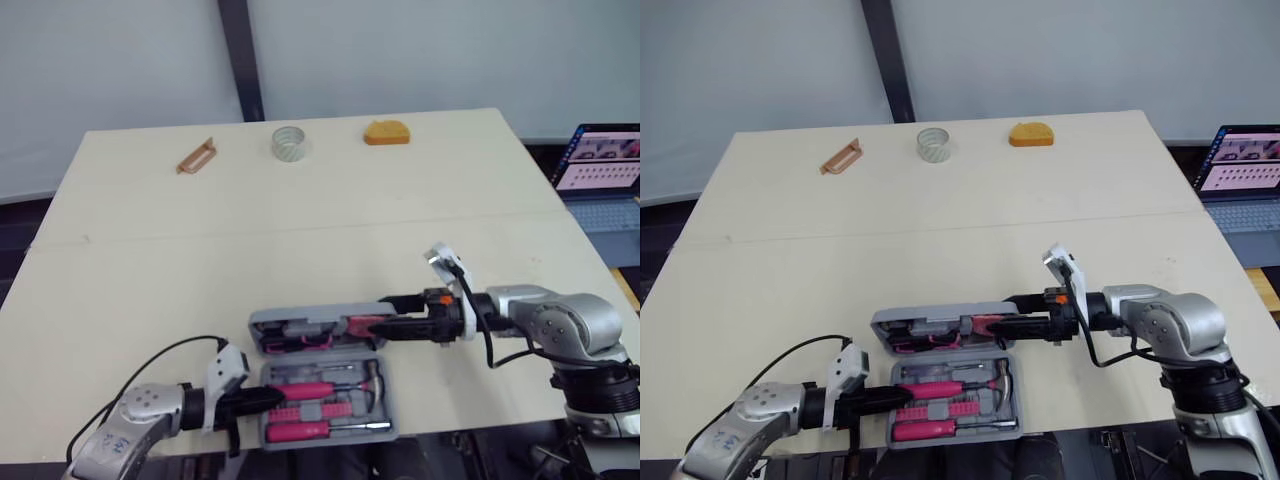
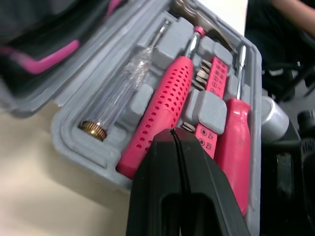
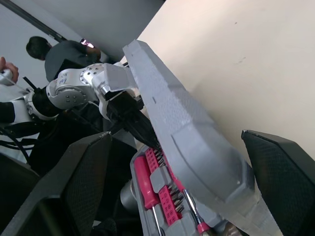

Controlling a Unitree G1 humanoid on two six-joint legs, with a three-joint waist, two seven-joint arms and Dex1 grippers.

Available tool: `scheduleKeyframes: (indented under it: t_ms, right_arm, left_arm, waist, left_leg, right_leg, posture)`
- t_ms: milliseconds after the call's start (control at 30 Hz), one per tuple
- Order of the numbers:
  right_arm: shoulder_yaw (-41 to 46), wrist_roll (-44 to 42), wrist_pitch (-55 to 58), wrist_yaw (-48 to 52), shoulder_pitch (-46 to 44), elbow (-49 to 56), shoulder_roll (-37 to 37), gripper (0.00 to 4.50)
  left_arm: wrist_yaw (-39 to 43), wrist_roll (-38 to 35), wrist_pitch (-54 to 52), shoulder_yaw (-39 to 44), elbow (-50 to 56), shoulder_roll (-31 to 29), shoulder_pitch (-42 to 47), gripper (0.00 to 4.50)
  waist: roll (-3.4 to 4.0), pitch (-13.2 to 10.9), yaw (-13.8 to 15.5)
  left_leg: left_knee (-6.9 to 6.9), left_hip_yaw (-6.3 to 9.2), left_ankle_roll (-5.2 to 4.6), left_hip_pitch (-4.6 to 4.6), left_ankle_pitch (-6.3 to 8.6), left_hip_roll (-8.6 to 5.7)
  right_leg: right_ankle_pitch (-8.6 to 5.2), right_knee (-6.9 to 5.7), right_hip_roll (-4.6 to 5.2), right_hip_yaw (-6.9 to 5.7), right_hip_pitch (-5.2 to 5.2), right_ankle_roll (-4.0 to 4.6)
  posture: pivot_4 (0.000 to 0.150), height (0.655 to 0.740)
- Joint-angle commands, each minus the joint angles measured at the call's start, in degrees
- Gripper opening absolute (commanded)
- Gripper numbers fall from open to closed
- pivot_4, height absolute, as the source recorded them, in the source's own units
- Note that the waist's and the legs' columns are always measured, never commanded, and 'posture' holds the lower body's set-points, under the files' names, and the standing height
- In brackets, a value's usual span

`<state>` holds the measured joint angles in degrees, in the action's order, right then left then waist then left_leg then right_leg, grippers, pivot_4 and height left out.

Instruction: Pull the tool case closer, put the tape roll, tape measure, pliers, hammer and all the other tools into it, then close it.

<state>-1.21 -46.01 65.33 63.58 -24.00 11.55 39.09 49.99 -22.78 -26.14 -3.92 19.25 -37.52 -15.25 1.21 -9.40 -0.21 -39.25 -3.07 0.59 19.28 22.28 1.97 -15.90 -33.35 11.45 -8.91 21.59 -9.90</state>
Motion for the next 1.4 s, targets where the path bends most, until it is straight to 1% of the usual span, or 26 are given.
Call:
scheduleKeyframes:
  t_ms: [33,200,467,633,867,967,1067,1100,1200,1300,1333,1400]
  right_arm:
    - [-0.1,-2.1,-0.1,1.3,0.4,2.6,0.9,4.45]
    - [-1.0,-3.0,-0.4,1.7,1.6,4.5,1.6,4.45]
    - [-3.0,-3.5,-0.7,2.5,3.2,8.5,3.5,4.45]
    - [-3.1,-3.7,-1.0,2.8,4.8,9.8,4.8,4.45]
    - [-1.1,-3.6,-2.2,3.4,6.9,9.0,7.5,4.45]
    - [3.0,-2.9,-6.4,3.4,9.4,7.9,8.4,4.45]
    - [7.7,1.2,-13.2,4.1,13.5,4.1,11.6,4.5]
    - [8.6,2.7,-15.1,4.2,14.6,3.0,12.6,4.5]
    - [12.1,6.3,-21.0,4.7,17.1,-2.4,15.1,4.5]
    - [15.7,8.5,-25.6,4.6,18.2,-8.3,15.8,4.5]
    - [16.1,9.4,-26.8,5.0,18.8,-9.5,16.2,4.5]
    - [16.5,11.5,-29.5,5.5,20.2,-11.6,17.0,4.5]
  left_arm:
    - [-2.4,-1.7,-2.8,4.6,1.1,-0.6,-3.0,0.0]
    - [-2.8,-3.8,-4.4,8.7,1.9,-0.8,-4.5,0.0]
    - [-2.6,-4.5,-5.7,9.5,1.9,-1.1,-3.3,0.0]
    - [-1.7,-5.0,-5.5,11.7,0.0,-2.1,-1.9,0.0]
    - [-0.7,-5.4,-4.7,14.9,-2.6,-2.3,1.5,0.0]
    - [-1.6,-5.7,-3.8,17.6,-4.4,-1.8,3.2,0.0]
    - [-1.9,-5.7,-1.8,22.8,-7.1,-3.2,5.2,0.82]
    - [-1.6,-6.2,-1.5,24.5,-7.7,-3.6,5.7,1.2]
    - [0.3,-7.0,-0.6,29.2,-10.7,-6.0,6.5,2.71]
    - [2.1,-6.5,0.2,31.7,-14.6,-8.8,6.9,4.21]
    - [2.8,-5.8,1.0,32.0,-16.1,-9.6,6.9,4.43]
    - [4.2,-4.5,2.9,32.4,-20.0,-11.6,7.5,4.43]
  waist:
    - [-0.03,0.0,0.0]
    - [-0.07,0.0,0.1]
    - [-0.24,-0.1,0.2]
    - [-0.35,-0.2,0.3]
    - [-0.46,-0.3,0.3]
    - [-0.54,-0.3,0.4]
    - [-0.63,-0.4,0.6]
    - [-0.72,-0.4,0.7]
    - [-0.89,-0.5,0.7]
    - [-0.9,-0.5,0.4]
    - [-0.9,-0.5,0.4]
    - [-0.89,-0.5,0.2]
  left_leg:
    - [0.0,0.0,0.0,0.01,0.0,0.0]
    - [0.0,0.0,0.01,0.05,0.01,0.0]
    - [0.0,0.01,0.02,0.11,0.01,-0.01]
    - [0.0,0.02,0.02,0.16,0.02,-0.01]
    - [0.01,0.01,0.02,0.17,0.02,-0.01]
    - [0.04,0.01,0.02,0.18,0.02,-0.01]
    - [0.04,0.01,0.02,0.2,0.02,-0.02]
    - [0.04,0.0,0.02,0.2,0.02,-0.02]
    - [0.04,-0.01,0.02,0.2,0.02,-0.01]
    - [0.06,-0.06,0.02,0.19,0.02,-0.02]
    - [0.06,-0.07,0.02,0.18,0.02,-0.02]
    - [0.08,-0.08,0.02,0.16,0.02,-0.01]
  right_leg:
    - [0.0,0.01,0.0,0.0,0.0,0.0]
    - [0.0,0.09,0.0,-0.02,0.01,0.0]
    - [0.0,0.13,0.0,-0.04,0.03,0.0]
    - [0.0,0.21,0.0,-0.08,0.03,0.0]
    - [0.0,0.24,0.0,-0.09,0.03,0.0]
    - [0.0,0.27,0.0,-0.11,0.03,0.0]
    - [0.0,0.3,0.0,-0.14,0.02,0.0]
    - [0.0,0.32,0.0,-0.14,0.01,0.0]
    - [0.0,0.34,-0.01,-0.14,0.01,0.0]
    - [0.0,0.36,0.0,-0.13,0.01,0.0]
    - [0.0,0.35,0.0,-0.13,0.01,0.0]
    - [0.0,0.35,0.0,-0.13,0.02,0.0]
  posture:
    - [0.15,0.74]
    - [0.15,0.74]
    - [0.15,0.74]
    - [0.15,0.74]
    - [0.15,0.74]
    - [0.15,0.74]
    - [0.15,0.74]
    - [0.15,0.74]
    - [0.15,0.74]
    - [0.15,0.74]
    - [0.15,0.74]
    - [0.15,0.74]
